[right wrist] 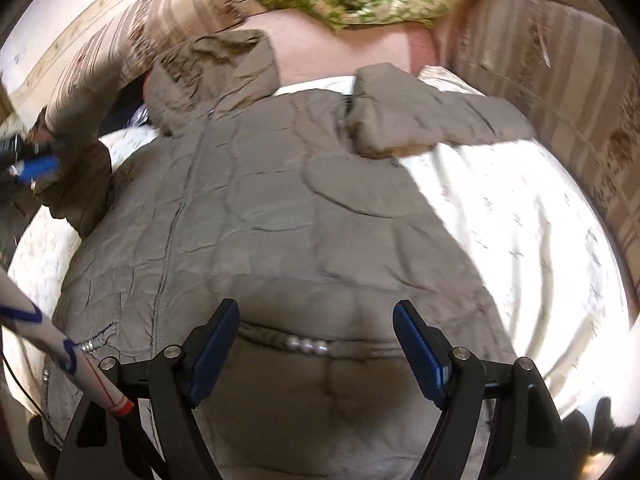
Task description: Fold large clothes
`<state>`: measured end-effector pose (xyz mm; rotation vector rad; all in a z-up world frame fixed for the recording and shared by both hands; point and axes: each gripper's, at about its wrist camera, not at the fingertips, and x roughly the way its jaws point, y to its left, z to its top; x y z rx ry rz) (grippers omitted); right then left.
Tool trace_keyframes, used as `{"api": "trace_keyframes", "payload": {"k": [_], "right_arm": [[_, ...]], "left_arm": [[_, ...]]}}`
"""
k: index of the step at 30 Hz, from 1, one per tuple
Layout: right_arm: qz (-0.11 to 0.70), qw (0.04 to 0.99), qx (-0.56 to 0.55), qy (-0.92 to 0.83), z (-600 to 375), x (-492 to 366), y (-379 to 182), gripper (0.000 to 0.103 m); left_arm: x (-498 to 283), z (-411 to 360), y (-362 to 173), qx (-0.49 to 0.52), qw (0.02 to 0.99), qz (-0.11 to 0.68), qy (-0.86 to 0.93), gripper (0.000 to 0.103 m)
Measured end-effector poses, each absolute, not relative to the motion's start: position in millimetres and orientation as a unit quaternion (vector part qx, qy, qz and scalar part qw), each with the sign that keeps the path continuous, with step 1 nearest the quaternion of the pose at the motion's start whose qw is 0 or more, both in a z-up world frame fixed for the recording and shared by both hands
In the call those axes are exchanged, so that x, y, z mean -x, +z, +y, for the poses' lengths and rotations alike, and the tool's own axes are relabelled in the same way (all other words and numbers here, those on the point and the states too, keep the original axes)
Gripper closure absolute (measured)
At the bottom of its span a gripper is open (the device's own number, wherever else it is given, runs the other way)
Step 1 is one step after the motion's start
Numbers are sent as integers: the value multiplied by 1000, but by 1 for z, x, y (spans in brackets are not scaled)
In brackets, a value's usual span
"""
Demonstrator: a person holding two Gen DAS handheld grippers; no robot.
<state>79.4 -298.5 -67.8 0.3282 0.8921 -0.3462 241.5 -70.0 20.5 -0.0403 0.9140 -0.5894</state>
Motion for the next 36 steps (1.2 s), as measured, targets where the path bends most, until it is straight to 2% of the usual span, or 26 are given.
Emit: {"api": "trace_keyframes", "payload": {"k": [5, 9, 11, 20, 21, 22, 23, 24, 25, 30, 36], "right_arm": [[419, 888, -138, -130, -294, -86, -57, 15], [420, 893, -149, -65, -287, -129, -57, 13], [420, 894, -148, -43, -286, -161, -62, 10], [473, 855, -191, -96, -297, -305, -116, 11], [478, 851, -193, -101, -298, -311, -118, 15], [484, 846, -199, -99, -298, -318, -120, 41], [492, 842, -201, -99, -299, -321, -120, 58], [490, 842, -204, -94, -301, -321, -118, 62], [484, 845, -205, -99, -304, -320, -113, 79], [483, 837, -194, -172, -337, -307, -113, 79], [449, 848, -243, -142, -376, -259, -96, 74]], "left_arm": [[-179, -52, 17, 11, 877, 427, -221, 43], [-148, -17, 12, 39, 886, 429, -169, 39], [-136, -1, 10, 53, 884, 436, -158, 39], [-114, 27, 11, 29, 897, 425, -116, 39], [-115, 28, 10, 30, 897, 426, -113, 39], [-116, 29, 10, 31, 896, 428, -111, 39], [-116, 29, 10, 32, 896, 429, -110, 39], [-115, 28, 10, 32, 896, 430, -110, 39], [-114, 25, 10, 31, 896, 429, -111, 39], [-105, 2, 14, 6, 895, 428, -128, 39], [-95, -24, 21, -23, 893, 429, -137, 39]]}}
